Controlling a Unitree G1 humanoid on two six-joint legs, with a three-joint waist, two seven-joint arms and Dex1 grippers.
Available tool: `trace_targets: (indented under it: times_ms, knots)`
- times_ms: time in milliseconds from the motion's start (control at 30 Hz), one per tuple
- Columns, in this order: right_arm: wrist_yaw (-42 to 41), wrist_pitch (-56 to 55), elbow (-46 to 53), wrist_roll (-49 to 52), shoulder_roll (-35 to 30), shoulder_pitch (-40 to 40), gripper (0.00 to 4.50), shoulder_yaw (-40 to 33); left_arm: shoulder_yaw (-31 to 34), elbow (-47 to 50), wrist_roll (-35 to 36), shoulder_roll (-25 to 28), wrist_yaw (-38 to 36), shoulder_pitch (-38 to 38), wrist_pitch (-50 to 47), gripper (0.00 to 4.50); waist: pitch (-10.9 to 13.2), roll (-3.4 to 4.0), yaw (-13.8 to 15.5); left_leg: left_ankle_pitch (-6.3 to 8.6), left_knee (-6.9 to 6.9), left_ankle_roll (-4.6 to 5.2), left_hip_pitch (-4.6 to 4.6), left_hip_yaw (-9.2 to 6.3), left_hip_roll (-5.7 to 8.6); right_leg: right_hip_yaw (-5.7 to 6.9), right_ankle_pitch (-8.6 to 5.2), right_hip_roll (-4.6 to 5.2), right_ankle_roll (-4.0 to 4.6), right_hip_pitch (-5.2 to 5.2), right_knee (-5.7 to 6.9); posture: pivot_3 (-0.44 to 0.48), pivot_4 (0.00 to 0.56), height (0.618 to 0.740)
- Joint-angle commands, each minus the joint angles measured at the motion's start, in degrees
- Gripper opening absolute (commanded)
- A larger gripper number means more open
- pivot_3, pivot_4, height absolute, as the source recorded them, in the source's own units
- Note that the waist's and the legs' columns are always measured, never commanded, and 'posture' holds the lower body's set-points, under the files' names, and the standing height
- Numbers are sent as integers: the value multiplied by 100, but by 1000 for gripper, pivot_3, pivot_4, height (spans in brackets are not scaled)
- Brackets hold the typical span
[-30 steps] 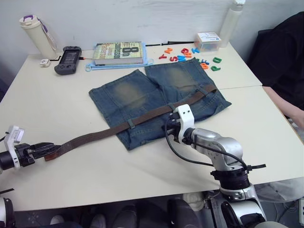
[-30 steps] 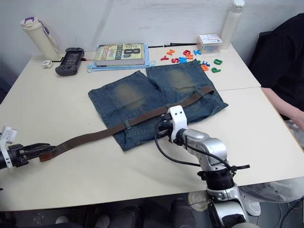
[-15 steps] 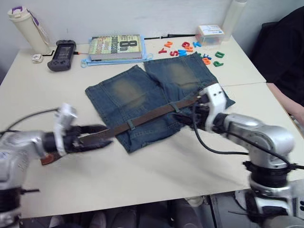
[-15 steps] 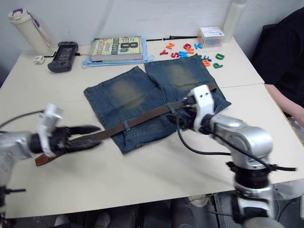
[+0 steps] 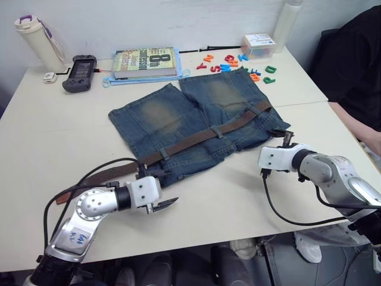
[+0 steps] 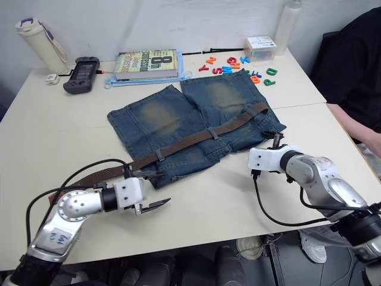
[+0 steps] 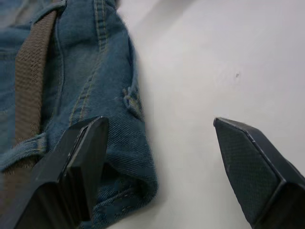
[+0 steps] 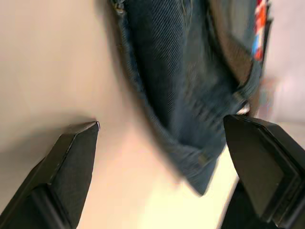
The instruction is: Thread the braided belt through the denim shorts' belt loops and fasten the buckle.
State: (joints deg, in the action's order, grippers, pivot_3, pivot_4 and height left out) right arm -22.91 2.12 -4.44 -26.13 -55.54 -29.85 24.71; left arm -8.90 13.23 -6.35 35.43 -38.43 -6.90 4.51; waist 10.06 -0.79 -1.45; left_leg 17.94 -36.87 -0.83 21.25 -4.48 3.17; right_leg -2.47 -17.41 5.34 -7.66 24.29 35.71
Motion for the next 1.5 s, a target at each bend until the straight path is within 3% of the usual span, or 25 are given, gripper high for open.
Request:
trace_targets:
  times_ms: [33,200,267,400,533,600,633,767,867,1067,1133,1233,1367,1467,1500]
  knots:
    - [386,-439,-775,-553,343,-251,4477,93,-66,-372,-708,-179,727,-218,445,3893,-1,-2,-4,1,-9,1,2,1,0,-3,0,0,0,0,3,0,150,740]
    - [648,-897,-1970,-1044,1052,-810,4477,254,-200,-892,-1162,-326,1152,-359,784,3893,-12,-17,-32,3,-19,5,-8,19,0,-16,6,-1,-7,-4,8,0,150,740]
    - [633,-1030,-2247,-1128,1179,-885,4500,252,-199,-921,-1142,-359,1168,-345,833,3340,-18,-25,-27,2,-22,5,-18,24,-4,-22,7,-1,-6,-9,16,0,150,740]
    - [537,-1234,-2330,-1038,1181,-764,3308,88,-175,-950,-1177,-258,1152,-310,1028,1864,-26,-39,-13,2,-26,5,-27,20,-9,-20,10,-2,-2,-23,15,0,150,740]
    - [281,-1188,-2020,-807,1214,-562,1311,-146,-51,-1454,-1340,18,1285,-412,1316,80,-31,-31,-6,2,-22,7,-27,18,-8,-19,10,-1,-3,-23,12,0,150,740]
    - [1,-992,-1592,-583,1343,-427,214,-272,31,-2121,-1478,354,1451,-664,1711,0,-31,-30,-6,3,-21,7,-27,18,-10,-19,10,-1,-3,-23,12,0,150,740]
    - [-108,-906,-1425,-520,1406,-376,53,-327,44,-2370,-1508,467,1524,-769,1872,0,-33,-28,-15,1,-22,4,-29,17,-14,-17,10,-1,-3,-23,15,0,150,740]
    - [-665,-65,-69,-336,2061,-114,53,-368,17,-4082,-1660,1036,2007,-1593,2596,0,-25,-13,-43,2,-8,5,-63,19,-40,-18,17,-19,10,-37,27,0,150,740]
    - [-945,503,612,-467,2487,35,53,-285,-114,-4944,-1828,1245,2319,-2037,3038,0,-22,-7,-65,11,-6,-8,-86,19,-84,-20,23,-90,29,-51,30,0,150,740]
    - [-1043,1262,821,-738,2555,188,53,-418,-72,-4809,-905,1041,1521,-1778,3442,0,-15,7,-18,19,-19,-17,-75,35,-75,-19,20,-76,36,-40,27,0,150,740]
    - [-1001,1268,786,-680,2431,173,0,-593,-40,-4407,-431,958,1061,-1559,3291,937,-16,10,-12,27,-20,-8,-75,46,-71,-18,21,-67,35,-40,24,0,150,740]
    - [-1321,1234,913,-229,2188,102,1219,-940,129,-3281,616,974,192,-1134,2478,2156,-15,10,2,34,-23,-1,-58,48,-68,-10,23,-55,32,-37,22,0,150,740]
    - [-2421,1880,1291,1010,2052,-207,3021,-1574,730,-2024,2423,1320,-926,-1082,485,3822,-9,9,11,38,-51,2,27,38,-67,-5,26,-45,26,27,27,0,150,740]
    - [-3144,2836,1279,1963,2050,-837,4447,-1995,1091,-2226,3246,1629,-1725,-1602,-797,3886,5,4,-18,32,-51,-9,32,34,-80,2,27,-47,27,34,24,0,150,740]
    - [-3216,3219,1105,2240,2119,-1141,4447,-2160,1143,-2511,3358,1673,-1930,-1868,-1127,3886,10,9,-30,32,-49,-10,25,34,-80,4,25,-59,30,34,20,0,150,740]
